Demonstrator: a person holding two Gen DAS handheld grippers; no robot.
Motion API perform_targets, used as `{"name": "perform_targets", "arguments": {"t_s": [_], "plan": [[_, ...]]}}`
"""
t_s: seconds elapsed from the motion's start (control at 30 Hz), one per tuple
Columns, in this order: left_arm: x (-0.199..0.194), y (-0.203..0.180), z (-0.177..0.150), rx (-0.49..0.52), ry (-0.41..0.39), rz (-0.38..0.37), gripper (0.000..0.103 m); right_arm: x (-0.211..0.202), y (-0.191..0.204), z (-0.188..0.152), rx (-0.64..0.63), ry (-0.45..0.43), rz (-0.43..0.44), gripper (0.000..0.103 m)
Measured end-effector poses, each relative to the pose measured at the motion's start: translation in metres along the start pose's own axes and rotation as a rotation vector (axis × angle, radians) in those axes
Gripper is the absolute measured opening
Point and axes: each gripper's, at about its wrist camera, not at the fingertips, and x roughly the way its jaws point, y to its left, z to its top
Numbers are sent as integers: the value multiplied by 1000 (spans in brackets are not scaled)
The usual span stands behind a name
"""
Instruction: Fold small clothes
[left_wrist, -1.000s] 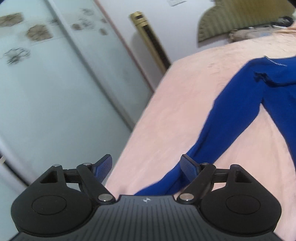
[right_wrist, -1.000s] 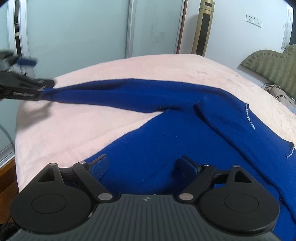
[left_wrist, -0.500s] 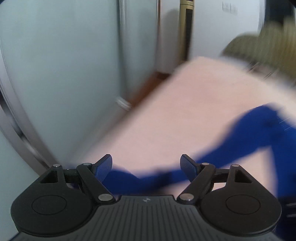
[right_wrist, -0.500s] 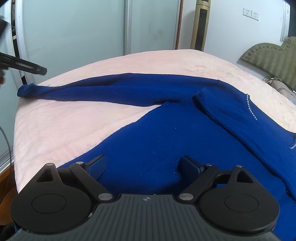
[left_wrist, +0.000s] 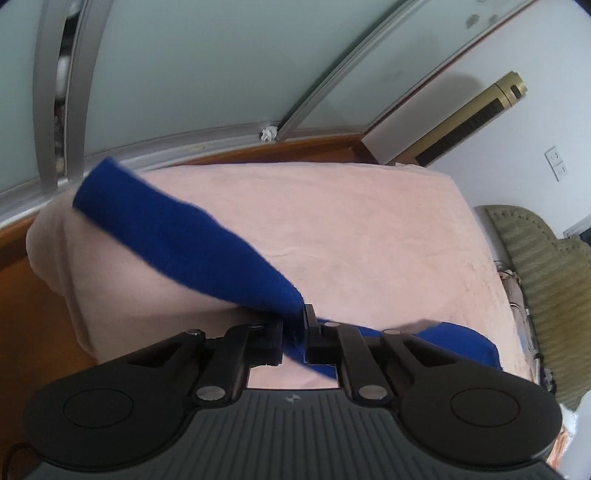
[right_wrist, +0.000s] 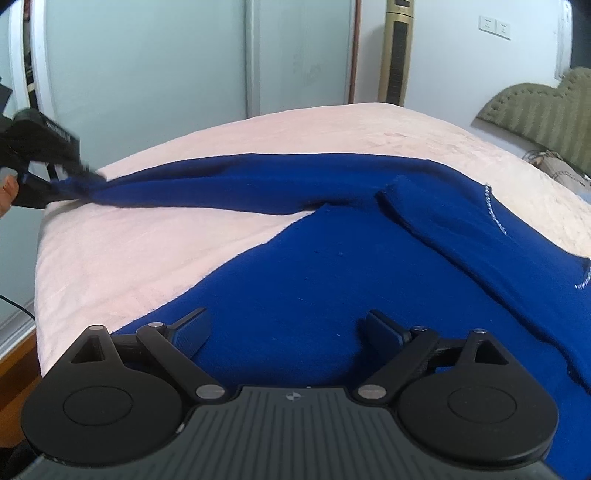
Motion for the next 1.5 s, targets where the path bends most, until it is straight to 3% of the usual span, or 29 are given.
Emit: {"name": "perform_targets", "arguments": {"t_s": [0.1,0.23,0.3,0.37,0.4,0.43,0.47,0.53,0.6,0.73,0.83,0.93,1.07,1.13,1.2,1.27,1.33,1.4,1.47,1.5], "plan": [[-9,-47,-8,198,-70,11,8,-6,-5,-1,10,-12,-4,92],[-25,-126,-40,447,-98,-126,8,-19,-21,-2,54,-56,-27,92],[-23,-162,-66,561,-44,-236,8,-30,-37,-4,106,-90,-61,92],[-15,-189,-99,646,66,-354,9,-43,-59,-8,181,-125,-105,92],[-9,-200,-117,694,129,-392,13,-50,-72,-11,228,-142,-131,93],[-2,-209,-138,749,198,-421,26,-57,-85,-14,278,-155,-156,93],[3,-215,-157,798,258,-437,32,-64,-100,-19,337,-166,-184,93],[8,-217,-190,878,329,-452,58,-79,-129,-30,450,-185,-237,93],[-2,-209,-216,979,329,-471,60,-91,-151,-41,539,-194,-284,93],[-25,-188,-216,1131,276,-492,61,-103,-174,-60,622,-208,-314,93],[-26,-174,-180,1105,213,-455,63,-98,-174,-63,626,-205,-270,92],[-21,-160,-137,980,110,-339,67,-86,-159,-55,548,-187,-209,92],[-7,-138,-80,746,48,-176,67,-60,-108,-17,257,-152,-181,92],[-2,-129,-69,711,28,-134,68,-46,-75,1,86,-150,-175,93],[3,-130,-70,747,3,-66,68,-26,-49,16,-49,-140,-182,91],[6,-130,-73,775,1,-36,68,-4,-35,27,-115,-99,-173,80],[6,-127,-70,769,22,-63,68,13,-25,31,-154,-33,-164,60],[11,-131,-75,762,32,-82,68,19,-20,33,-193,-21,-165,56],[12,-134,-78,764,34,-79,68,19,-17,33,-221,-34,-158,34],[15,-142,-82,764,35,-80,68,18,-19,34,-203,-44,-156,15]]}}
